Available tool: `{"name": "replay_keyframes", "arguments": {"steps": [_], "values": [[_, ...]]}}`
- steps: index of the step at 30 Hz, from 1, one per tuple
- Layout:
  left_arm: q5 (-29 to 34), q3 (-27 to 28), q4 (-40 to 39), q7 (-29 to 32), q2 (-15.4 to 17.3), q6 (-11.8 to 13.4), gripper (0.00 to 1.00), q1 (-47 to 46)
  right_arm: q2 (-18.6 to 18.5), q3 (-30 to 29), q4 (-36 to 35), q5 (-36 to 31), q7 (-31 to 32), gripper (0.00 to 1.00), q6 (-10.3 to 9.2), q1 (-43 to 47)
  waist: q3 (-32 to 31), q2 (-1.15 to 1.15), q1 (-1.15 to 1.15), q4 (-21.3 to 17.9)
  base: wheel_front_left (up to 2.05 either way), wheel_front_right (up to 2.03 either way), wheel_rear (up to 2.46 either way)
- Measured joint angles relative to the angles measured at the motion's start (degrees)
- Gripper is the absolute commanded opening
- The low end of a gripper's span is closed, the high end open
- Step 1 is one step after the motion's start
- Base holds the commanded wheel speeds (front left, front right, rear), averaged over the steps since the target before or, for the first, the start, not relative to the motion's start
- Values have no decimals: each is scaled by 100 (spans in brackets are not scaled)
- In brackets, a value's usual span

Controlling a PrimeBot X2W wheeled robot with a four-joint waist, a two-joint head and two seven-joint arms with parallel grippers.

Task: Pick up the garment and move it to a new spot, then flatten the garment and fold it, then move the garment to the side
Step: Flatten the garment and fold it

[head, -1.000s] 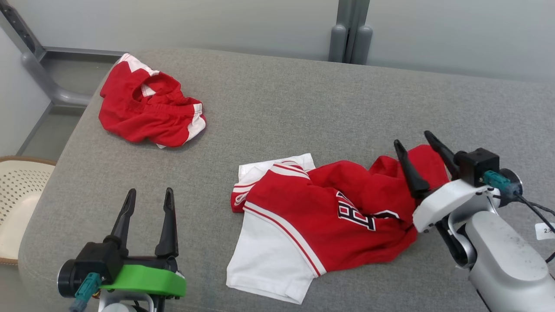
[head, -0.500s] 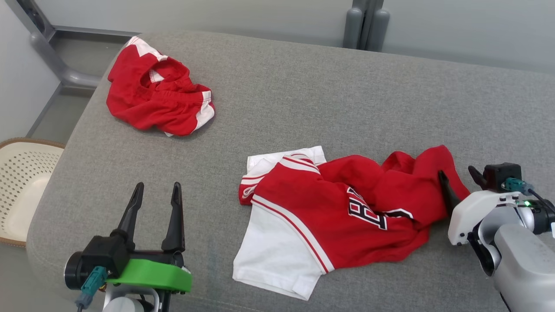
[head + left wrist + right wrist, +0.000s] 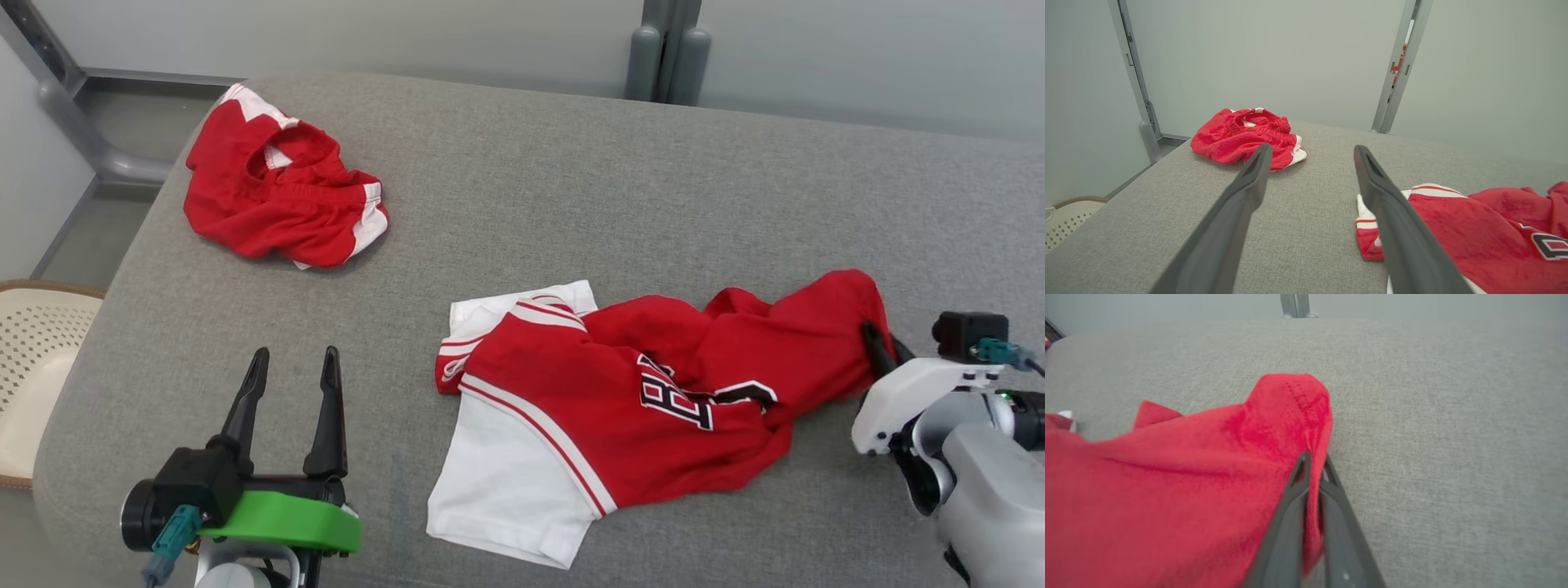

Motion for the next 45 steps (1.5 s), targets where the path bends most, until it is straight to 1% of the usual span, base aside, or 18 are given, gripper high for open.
{"name": "replay_keyframes", "arguments": {"steps": [3,6,11,13,18,21,24,28,33,34,35,36,37,39,43,45], "values": [[-1,29,1,1,1,0,100,37,-190,-158,-220,64,-96,0,0,-13,-28,0,0,-92,0,0,0],[-20,41,-1,1,0,3,100,56,-468,-489,-599,82,-118,0,1,91,-64,0,0,-211,0,0,0],[-43,40,-18,0,0,14,100,85,-853,-1302,-1361,-59,-135,0,0,453,-100,0,0,-416,0,0,0],[-43,36,-15,1,0,14,100,83,-889,-1540,-1606,-155,-135,0,0,584,-107,0,0,-476,0,0,0],[-52,5,5,0,0,13,100,70,-716,-1778,-2158,-363,-135,0,-1,695,-101,0,0,-496,0,0,0],[-78,-38,16,1,0,13,100,51,-594,-1771,-2329,-502,-32,0,-1,599,-85,0,0,-435,0,0,0],[-109,-88,27,1,0,13,100,21,-476,-1661,-2397,-708,118,0,-1,269,-69,0,0,-337,0,0,0],[-147,-193,31,0,0,15,100,-36,-327,-1454,-2189,-1060,278,0,-1,-294,-31,0,0,-170,0,0,0],[-182,-326,31,0,0,24,100,-110,-58,-1166,-1459,-1304,285,0,-1,-950,46,0,0,41,0,0,0],[-191,-365,33,1,0,25,100,-123,-12,-1110,-1204,-1347,312,9,-1,-1052,67,0,0,84,0,0,0],[-197,-383,35,1,0,29,100,-136,36,-1056,-978,-1376,318,43,-1,-1129,88,0,0,123,0,0,0],[-198,-410,36,0,0,36,100,-157,65,-1007,-751,-1397,314,98,-1,-1188,110,0,0,159,0,0,0],[-199,-427,36,0,0,41,100,-165,76,-971,-588,-1415,297,100,-1,-1232,127,0,0,185,0,0,0],[-202,-438,41,1,0,57,100,-168,78,-915,-291,-1454,171,100,-1,-1327,171,0,0,232,0,0,0],[-204,-398,47,1,0,88,100,-168,114,-861,-116,-1446,-54,100,-1,-1391,201,0,0,192,0,0,0],[-196,-355,53,1,-1,92,100,-161,46,-893,-156,-1441,-104,100,-1,-1388,192,0,0,121,0,0,0]]}}
